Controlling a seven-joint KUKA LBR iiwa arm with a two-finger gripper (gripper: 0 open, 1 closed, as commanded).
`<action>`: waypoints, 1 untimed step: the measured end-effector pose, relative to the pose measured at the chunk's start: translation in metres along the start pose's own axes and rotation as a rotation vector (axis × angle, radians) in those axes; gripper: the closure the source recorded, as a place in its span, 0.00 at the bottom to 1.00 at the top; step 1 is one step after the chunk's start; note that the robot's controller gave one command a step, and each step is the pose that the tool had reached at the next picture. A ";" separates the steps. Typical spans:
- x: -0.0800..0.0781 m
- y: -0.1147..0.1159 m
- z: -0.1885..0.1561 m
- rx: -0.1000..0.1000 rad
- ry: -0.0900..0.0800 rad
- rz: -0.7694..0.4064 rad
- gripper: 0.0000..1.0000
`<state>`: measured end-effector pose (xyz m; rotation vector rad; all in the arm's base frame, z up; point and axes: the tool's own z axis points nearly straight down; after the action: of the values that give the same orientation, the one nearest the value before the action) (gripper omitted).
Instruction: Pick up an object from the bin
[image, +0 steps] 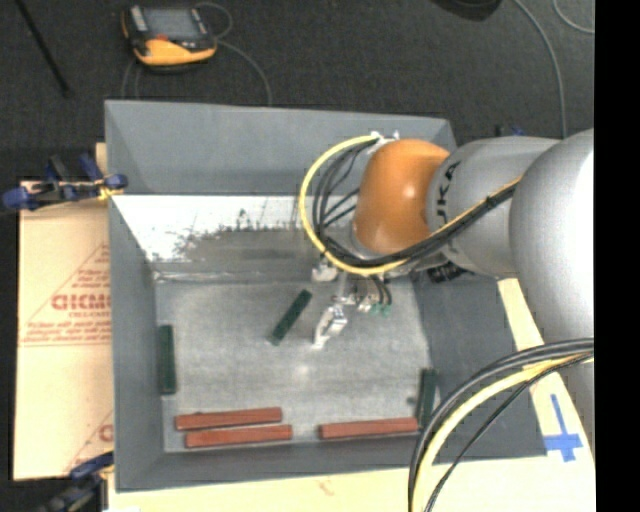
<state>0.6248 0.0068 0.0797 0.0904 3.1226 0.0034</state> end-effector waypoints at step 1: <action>0.000 0.000 0.000 0.000 0.000 0.000 0.00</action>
Offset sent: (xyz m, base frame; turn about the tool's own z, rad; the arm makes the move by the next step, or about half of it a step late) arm 0.0126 0.0753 -0.0097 -0.2303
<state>0.6248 0.0068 0.0798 0.0910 3.1224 0.0037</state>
